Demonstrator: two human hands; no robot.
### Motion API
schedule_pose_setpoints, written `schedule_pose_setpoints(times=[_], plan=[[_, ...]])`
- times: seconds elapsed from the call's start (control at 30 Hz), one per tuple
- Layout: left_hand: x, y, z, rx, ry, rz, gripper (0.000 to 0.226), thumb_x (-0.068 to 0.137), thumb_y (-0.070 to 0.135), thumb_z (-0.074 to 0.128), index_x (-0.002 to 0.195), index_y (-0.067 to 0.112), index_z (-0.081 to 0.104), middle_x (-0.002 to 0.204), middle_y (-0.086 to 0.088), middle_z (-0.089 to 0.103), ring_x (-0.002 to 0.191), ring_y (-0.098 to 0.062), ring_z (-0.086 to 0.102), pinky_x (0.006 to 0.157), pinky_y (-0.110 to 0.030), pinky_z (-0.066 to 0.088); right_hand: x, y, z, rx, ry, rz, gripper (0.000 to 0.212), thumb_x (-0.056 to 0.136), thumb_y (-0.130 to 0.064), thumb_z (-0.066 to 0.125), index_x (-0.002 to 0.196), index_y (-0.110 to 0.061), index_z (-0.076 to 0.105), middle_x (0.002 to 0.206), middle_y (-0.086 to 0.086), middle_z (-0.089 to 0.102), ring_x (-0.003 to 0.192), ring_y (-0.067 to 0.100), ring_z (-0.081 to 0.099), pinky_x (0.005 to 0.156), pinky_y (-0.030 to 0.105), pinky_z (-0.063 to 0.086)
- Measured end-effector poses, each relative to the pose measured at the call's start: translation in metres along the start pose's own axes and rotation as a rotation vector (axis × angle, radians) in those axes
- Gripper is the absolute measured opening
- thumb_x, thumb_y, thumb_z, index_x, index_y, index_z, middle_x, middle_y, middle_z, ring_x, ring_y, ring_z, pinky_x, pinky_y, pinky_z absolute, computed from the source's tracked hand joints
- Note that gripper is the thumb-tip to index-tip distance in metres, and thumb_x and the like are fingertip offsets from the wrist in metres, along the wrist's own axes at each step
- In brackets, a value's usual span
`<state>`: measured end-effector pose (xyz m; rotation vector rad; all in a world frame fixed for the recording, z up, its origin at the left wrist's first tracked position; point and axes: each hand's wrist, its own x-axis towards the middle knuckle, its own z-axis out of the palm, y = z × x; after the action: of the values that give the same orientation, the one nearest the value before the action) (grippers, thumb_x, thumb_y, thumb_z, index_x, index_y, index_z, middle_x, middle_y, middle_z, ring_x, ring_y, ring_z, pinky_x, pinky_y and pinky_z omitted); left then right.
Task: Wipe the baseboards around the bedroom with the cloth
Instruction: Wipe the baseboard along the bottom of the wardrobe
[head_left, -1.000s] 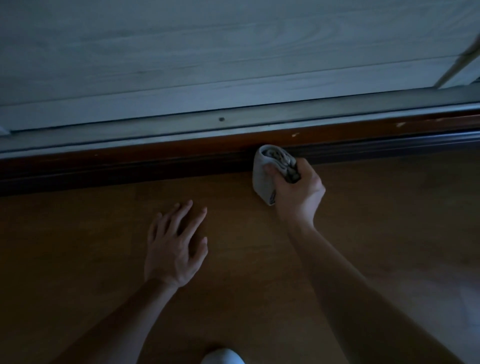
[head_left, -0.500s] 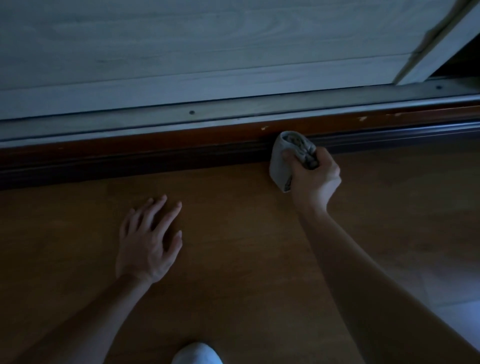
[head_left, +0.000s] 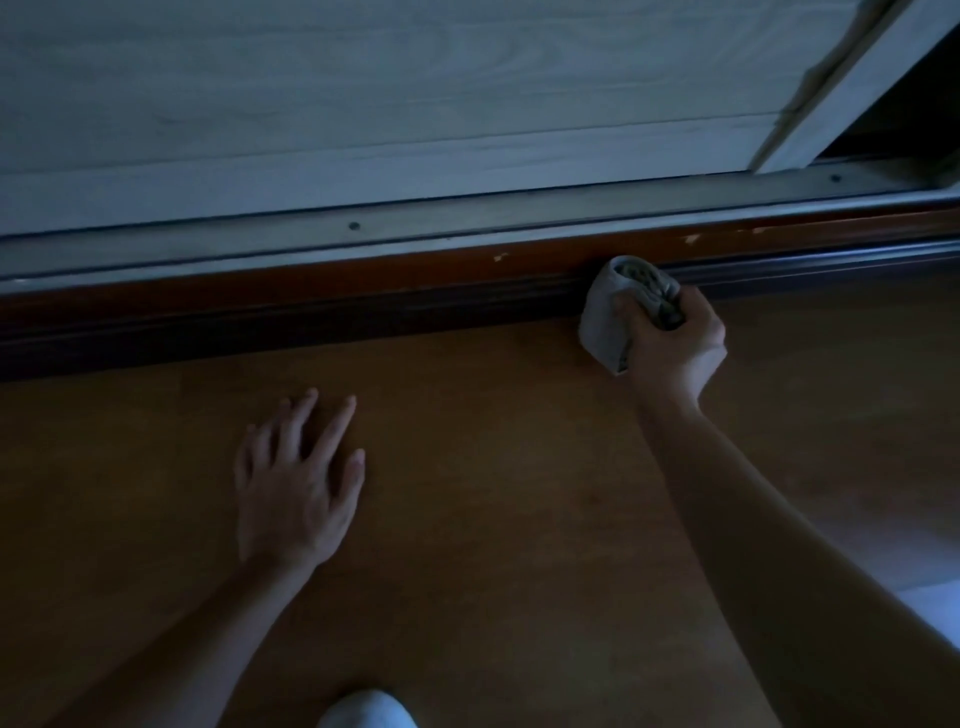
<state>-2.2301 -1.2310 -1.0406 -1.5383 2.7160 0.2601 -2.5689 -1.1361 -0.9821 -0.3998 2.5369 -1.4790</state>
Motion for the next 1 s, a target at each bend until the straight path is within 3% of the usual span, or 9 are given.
schedule_pose_setpoints(times=[0.13, 0.27, 0.37, 0.47, 0.63, 0.77, 0.93, 1.0], plan=[[0.000, 0.002, 0.001, 0.005, 0.013, -0.002, 0.061, 0.099, 0.057, 0.028, 0.152, 0.030, 0.046, 0.158, -0.011, 0.038, 0.141, -0.039, 0.033, 0.112, -0.061, 0.028, 0.005, 0.008, -0.006, -0.001, 0.085, 0.030, 0.022, 0.086, -0.033, 0.077, 0.088, -0.016, 0.063, 0.081, -0.013, 0.062, 0.077, 0.006, 0.060, 0.064, 0.016, 0.049], [0.000, 0.004, -0.001, 0.001, 0.011, -0.010, 0.062, 0.099, 0.057, 0.027, 0.152, 0.031, 0.045, 0.158, -0.011, 0.038, 0.141, -0.039, 0.034, 0.111, -0.061, 0.030, 0.001, 0.010, -0.008, 0.040, 0.192, 0.064, 0.018, 0.088, -0.029, 0.075, 0.087, -0.017, 0.061, 0.081, -0.013, 0.059, 0.072, -0.004, 0.055, 0.061, 0.004, 0.044], [0.001, 0.004, -0.001, -0.005, 0.003, -0.006, 0.062, 0.099, 0.058, 0.026, 0.152, 0.031, 0.046, 0.158, -0.011, 0.037, 0.141, -0.039, 0.033, 0.111, -0.061, 0.030, -0.006, 0.011, 0.000, 0.076, 0.233, 0.121, 0.014, 0.089, -0.030, 0.075, 0.091, -0.023, 0.063, 0.082, -0.020, 0.059, 0.074, -0.003, 0.057, 0.067, 0.007, 0.047], [0.001, 0.005, -0.001, -0.003, 0.000, -0.008, 0.063, 0.099, 0.059, 0.025, 0.152, 0.031, 0.044, 0.159, -0.010, 0.036, 0.142, -0.039, 0.032, 0.113, -0.061, 0.028, -0.017, 0.010, 0.015, 0.095, 0.213, 0.179, 0.018, 0.089, -0.037, 0.075, 0.102, -0.026, 0.069, 0.085, -0.018, 0.060, 0.076, -0.004, 0.057, 0.067, 0.001, 0.042], [0.001, 0.004, 0.000, -0.006, 0.006, -0.004, 0.063, 0.098, 0.059, 0.027, 0.152, 0.031, 0.045, 0.159, -0.011, 0.037, 0.143, -0.039, 0.032, 0.113, -0.061, 0.027, -0.030, 0.000, 0.037, 0.117, 0.193, 0.270, 0.016, 0.088, -0.040, 0.075, 0.096, -0.027, 0.068, 0.084, -0.013, 0.062, 0.082, 0.007, 0.061, 0.081, 0.023, 0.051], [0.000, 0.004, 0.000, -0.011, 0.019, -0.005, 0.062, 0.099, 0.058, 0.028, 0.152, 0.031, 0.045, 0.159, -0.010, 0.037, 0.142, -0.038, 0.031, 0.113, -0.062, 0.028, -0.037, -0.001, 0.039, 0.120, 0.100, 0.277, 0.017, 0.087, -0.038, 0.076, 0.096, -0.026, 0.069, 0.079, -0.019, 0.061, 0.075, -0.002, 0.058, 0.079, 0.024, 0.052], [0.001, 0.002, 0.003, 0.015, 0.006, -0.004, 0.061, 0.098, 0.059, 0.029, 0.152, 0.033, 0.043, 0.160, -0.009, 0.034, 0.144, -0.036, 0.029, 0.115, -0.060, 0.027, -0.043, -0.005, 0.049, 0.151, 0.150, 0.311, 0.019, 0.086, -0.037, 0.077, 0.101, -0.025, 0.074, 0.093, -0.007, 0.070, 0.092, 0.011, 0.066, 0.090, 0.034, 0.057], [0.001, 0.002, 0.003, 0.028, 0.003, -0.006, 0.061, 0.098, 0.059, 0.029, 0.152, 0.033, 0.042, 0.159, -0.009, 0.034, 0.144, -0.035, 0.029, 0.116, -0.059, 0.026, -0.055, -0.011, 0.060, 0.178, 0.126, 0.325, 0.019, 0.088, -0.037, 0.075, 0.103, -0.027, 0.073, 0.096, -0.006, 0.071, 0.094, 0.011, 0.066, 0.089, 0.031, 0.055]])
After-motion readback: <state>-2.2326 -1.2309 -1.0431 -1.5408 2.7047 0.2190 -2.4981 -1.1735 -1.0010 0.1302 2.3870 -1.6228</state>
